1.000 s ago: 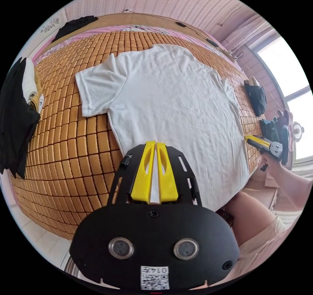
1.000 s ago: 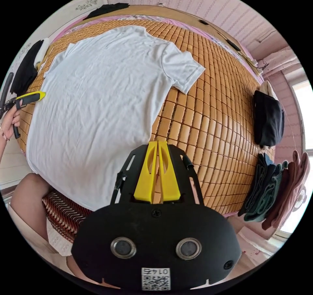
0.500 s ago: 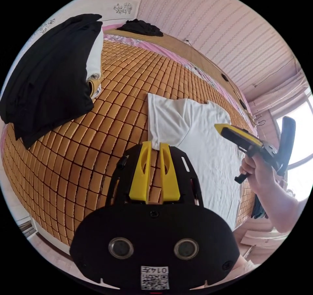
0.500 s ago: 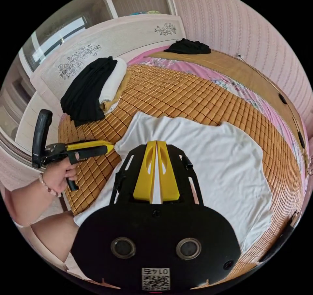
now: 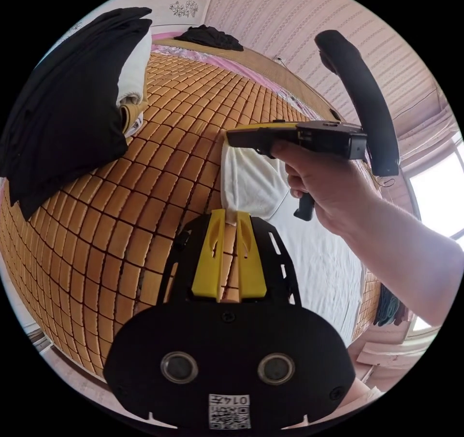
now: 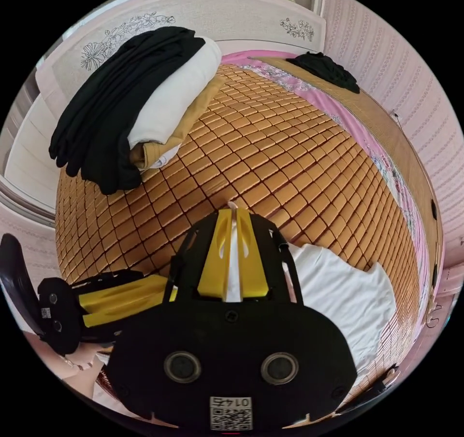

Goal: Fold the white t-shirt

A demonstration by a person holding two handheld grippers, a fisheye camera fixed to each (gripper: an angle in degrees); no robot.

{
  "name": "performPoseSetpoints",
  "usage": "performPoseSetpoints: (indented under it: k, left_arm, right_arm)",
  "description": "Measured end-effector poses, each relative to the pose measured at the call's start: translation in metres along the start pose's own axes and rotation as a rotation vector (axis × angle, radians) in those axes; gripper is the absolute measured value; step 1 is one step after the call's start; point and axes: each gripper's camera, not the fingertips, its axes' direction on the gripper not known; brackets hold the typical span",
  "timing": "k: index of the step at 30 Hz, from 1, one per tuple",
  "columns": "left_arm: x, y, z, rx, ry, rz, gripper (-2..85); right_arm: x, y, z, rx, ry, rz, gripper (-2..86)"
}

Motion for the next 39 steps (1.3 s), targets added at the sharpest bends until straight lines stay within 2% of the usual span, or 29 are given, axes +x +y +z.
performPoseSetpoints:
  k: [3,7,10,12,15,19,24,29,32,39]
  left_arm:
    - [0.003,0.004,-0.016,0.062,0.026,0.038,0.9]
    - [0.033,0.014,-0.051,0.196,0.171,0.261,2.9]
    - [0.060,0.027,-0.058,0.180,0.230,0.369,6.2]
    - [0.064,0.035,-0.050,0.122,0.238,0.366,6.6]
    - [0.058,0.043,-0.032,0.009,0.265,0.300,7.4]
    - [0.068,0.047,-0.025,-0.034,0.239,0.341,7.2]
    - [0.100,0.046,-0.007,-0.085,0.188,0.472,7.3]
    - [0.116,0.047,0.035,-0.198,0.106,0.494,4.9]
    - [0.115,0.044,0.038,-0.183,0.081,0.490,0.3]
    - [0.084,0.031,0.020,-0.068,0.137,0.390,-1.0]
  right_arm:
    - [0.039,0.017,-0.032,0.130,-0.104,0.153,1.3]
    - [0.087,0.083,-0.106,0.303,-0.065,0.276,1.1]
    - [0.113,0.140,-0.123,0.225,0.029,0.367,1.6]
    - [0.126,0.168,-0.114,0.137,0.067,0.417,2.2]
    - [0.140,0.184,-0.100,-0.022,0.081,0.406,3.3]
    - [0.148,0.159,-0.100,0.045,0.075,0.302,4.8]
    - [0.167,0.115,-0.078,0.104,0.024,0.297,6.8]
    - [0.189,0.093,-0.035,-0.007,-0.042,0.306,3.9]
    - [0.198,0.084,-0.031,-0.041,-0.105,0.263,1.0]
    - [0.193,0.052,-0.039,0.027,-0.180,0.091,-0.3]
